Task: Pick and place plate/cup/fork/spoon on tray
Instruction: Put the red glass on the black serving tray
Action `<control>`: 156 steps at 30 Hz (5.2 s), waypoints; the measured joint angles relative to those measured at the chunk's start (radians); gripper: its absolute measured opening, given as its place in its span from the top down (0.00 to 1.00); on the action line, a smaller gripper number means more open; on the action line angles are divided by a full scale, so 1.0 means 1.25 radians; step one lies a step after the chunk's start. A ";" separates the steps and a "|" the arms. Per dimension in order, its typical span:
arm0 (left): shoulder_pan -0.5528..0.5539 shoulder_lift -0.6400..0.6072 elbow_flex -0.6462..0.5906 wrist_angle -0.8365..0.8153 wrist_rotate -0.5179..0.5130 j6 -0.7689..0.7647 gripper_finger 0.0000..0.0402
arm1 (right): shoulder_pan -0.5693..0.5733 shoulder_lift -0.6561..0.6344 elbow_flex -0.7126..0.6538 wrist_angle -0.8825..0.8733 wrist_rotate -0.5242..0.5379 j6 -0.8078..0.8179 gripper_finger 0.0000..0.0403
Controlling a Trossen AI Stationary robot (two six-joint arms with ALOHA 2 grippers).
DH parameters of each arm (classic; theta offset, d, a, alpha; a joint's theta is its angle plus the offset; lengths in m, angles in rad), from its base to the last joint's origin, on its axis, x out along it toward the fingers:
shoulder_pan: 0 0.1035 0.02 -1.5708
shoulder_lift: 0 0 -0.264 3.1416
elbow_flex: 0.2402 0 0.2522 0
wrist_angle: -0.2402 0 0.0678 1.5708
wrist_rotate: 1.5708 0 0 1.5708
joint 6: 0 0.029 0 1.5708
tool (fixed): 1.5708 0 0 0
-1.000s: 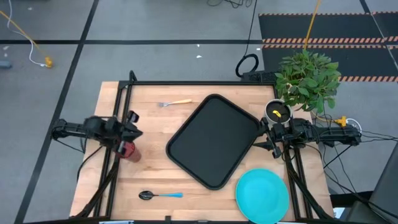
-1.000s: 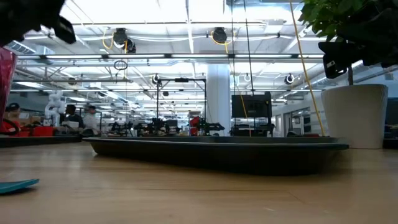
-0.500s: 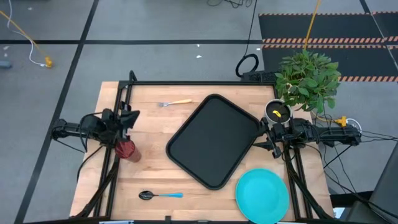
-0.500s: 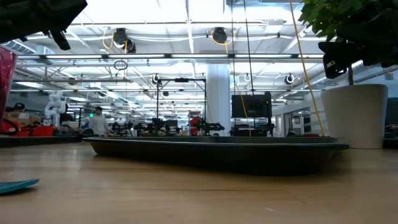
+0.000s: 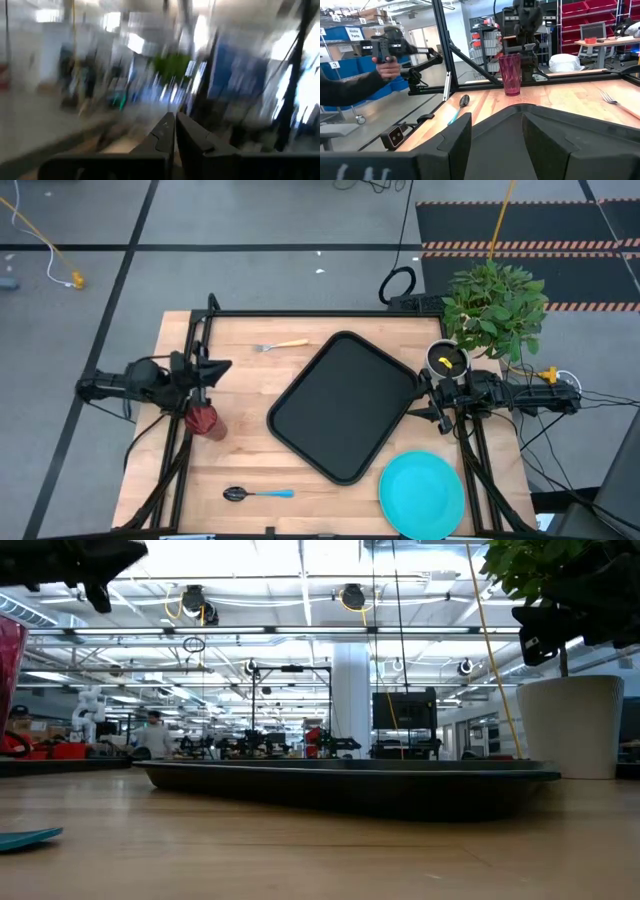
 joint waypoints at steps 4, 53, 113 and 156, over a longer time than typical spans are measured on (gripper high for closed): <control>0.001 0.137 0.159 -0.162 -0.033 0.015 0.95 | 0.000 0.000 0.000 0.003 0.000 0.000 0.58; -0.198 0.978 0.831 -1.310 0.302 -0.035 0.95 | 0.000 0.000 0.000 0.012 0.001 0.000 0.58; -0.210 0.970 0.757 -1.309 0.166 -0.046 0.98 | 0.000 0.000 0.000 0.013 0.001 0.000 0.58; 0.464 1.678 1.690 -1.308 0.244 0.093 0.98 | 0.000 0.001 0.000 0.023 -0.001 0.170 0.58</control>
